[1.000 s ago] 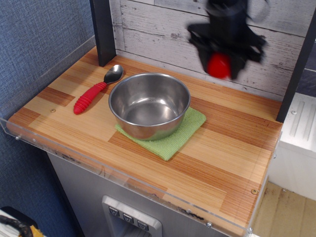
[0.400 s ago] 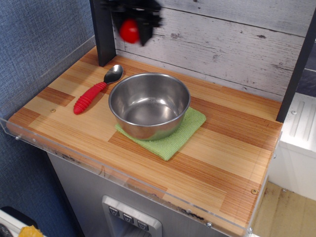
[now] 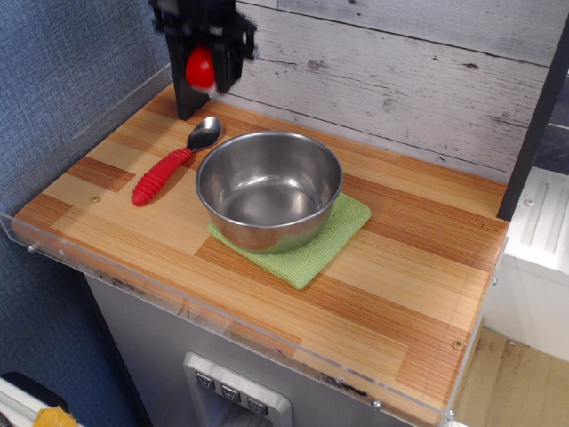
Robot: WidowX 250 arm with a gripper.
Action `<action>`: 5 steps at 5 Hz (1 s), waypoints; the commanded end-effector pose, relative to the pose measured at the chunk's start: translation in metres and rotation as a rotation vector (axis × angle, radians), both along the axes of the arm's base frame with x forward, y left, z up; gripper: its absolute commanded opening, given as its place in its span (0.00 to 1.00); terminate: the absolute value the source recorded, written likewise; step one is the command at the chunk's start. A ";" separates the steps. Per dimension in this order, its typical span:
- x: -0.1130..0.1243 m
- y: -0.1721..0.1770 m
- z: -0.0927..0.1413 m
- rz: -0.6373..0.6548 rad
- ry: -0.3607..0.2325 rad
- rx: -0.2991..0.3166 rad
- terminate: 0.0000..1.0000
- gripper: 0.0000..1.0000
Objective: Pick hotdog and place it near red spoon
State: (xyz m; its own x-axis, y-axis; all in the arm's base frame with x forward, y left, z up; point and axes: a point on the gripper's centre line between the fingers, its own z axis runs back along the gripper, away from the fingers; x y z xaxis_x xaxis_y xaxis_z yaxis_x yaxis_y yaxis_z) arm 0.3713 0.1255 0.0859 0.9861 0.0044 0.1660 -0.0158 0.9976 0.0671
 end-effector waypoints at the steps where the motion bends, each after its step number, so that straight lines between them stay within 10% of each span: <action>1: -0.005 0.002 -0.014 0.004 0.017 0.020 0.00 0.00; 5: -0.009 -0.005 -0.056 0.033 0.068 -0.018 0.00 0.00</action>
